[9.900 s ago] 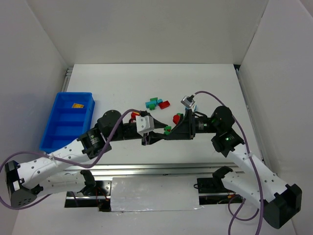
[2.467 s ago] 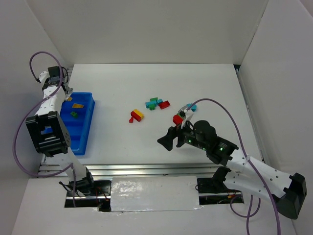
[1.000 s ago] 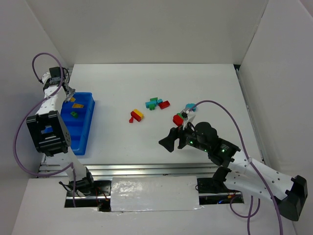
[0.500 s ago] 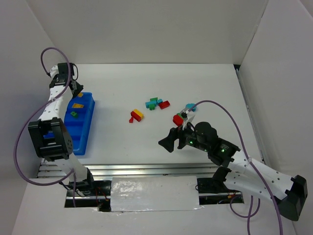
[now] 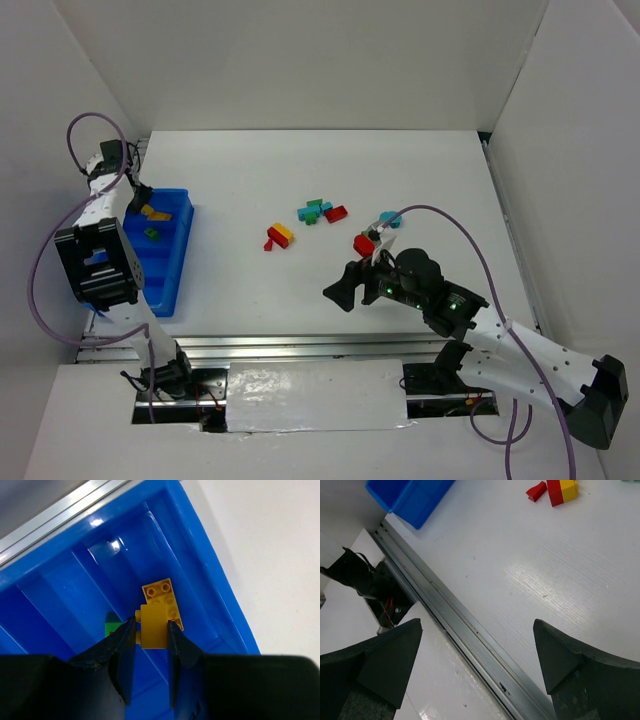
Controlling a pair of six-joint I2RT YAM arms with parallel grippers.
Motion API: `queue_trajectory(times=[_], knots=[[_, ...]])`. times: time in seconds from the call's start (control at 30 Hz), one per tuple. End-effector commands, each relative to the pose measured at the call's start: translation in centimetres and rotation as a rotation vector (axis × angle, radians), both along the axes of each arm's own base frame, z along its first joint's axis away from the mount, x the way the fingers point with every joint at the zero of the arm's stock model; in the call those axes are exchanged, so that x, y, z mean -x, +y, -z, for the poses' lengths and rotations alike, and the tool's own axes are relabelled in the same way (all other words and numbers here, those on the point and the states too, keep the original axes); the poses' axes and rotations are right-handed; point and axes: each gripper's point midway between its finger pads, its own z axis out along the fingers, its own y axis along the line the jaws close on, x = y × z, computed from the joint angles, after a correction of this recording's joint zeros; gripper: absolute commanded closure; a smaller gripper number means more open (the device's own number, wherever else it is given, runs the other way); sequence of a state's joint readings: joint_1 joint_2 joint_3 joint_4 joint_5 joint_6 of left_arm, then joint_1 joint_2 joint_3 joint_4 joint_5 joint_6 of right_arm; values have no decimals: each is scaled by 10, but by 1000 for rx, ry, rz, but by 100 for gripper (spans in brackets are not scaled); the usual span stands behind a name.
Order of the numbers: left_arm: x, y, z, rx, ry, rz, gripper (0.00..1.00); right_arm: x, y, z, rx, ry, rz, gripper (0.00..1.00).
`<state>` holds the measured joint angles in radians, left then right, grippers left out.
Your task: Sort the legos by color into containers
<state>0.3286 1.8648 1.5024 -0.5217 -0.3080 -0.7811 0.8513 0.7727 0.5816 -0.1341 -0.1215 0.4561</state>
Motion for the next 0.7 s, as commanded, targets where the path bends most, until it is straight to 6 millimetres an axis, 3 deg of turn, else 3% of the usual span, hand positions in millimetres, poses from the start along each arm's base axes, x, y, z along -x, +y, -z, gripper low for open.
queue_trajectory(times=[0.0,0.07,0.17,0.27,0.43,0.47,0.5,0.53,0.57,0.6,0.63,0.67], knots=[[-25,8,-21,-8,-93,40,78,-1,8,-5,-23,-16,-23,0],[-26,9,-20,-2,-95,39,54,-2,11,-3,-16,-10,-27,0],[-27,6,-25,12,-121,42,31,-4,15,-2,-13,-4,-35,0],[-27,4,-34,5,-150,47,17,-6,17,-1,-14,-4,-36,0],[-20,7,-42,-12,-139,36,10,-15,24,2,0,5,-16,0],[-19,6,-48,-12,-146,38,10,-22,25,10,28,17,8,0],[-17,5,-53,-11,-153,41,10,-29,27,5,32,12,27,0],[-14,-2,-64,1,-179,58,5,-41,27,26,113,43,69,0],[-13,-8,-72,8,-202,76,4,-48,29,32,154,54,83,0],[-11,-14,-82,12,-227,95,2,-60,39,16,159,37,92,0],[-7,-24,-107,3,-284,128,0,-64,41,27,228,53,75,0],[-9,-40,-119,-11,-310,177,1,-75,47,52,313,87,80,0]])
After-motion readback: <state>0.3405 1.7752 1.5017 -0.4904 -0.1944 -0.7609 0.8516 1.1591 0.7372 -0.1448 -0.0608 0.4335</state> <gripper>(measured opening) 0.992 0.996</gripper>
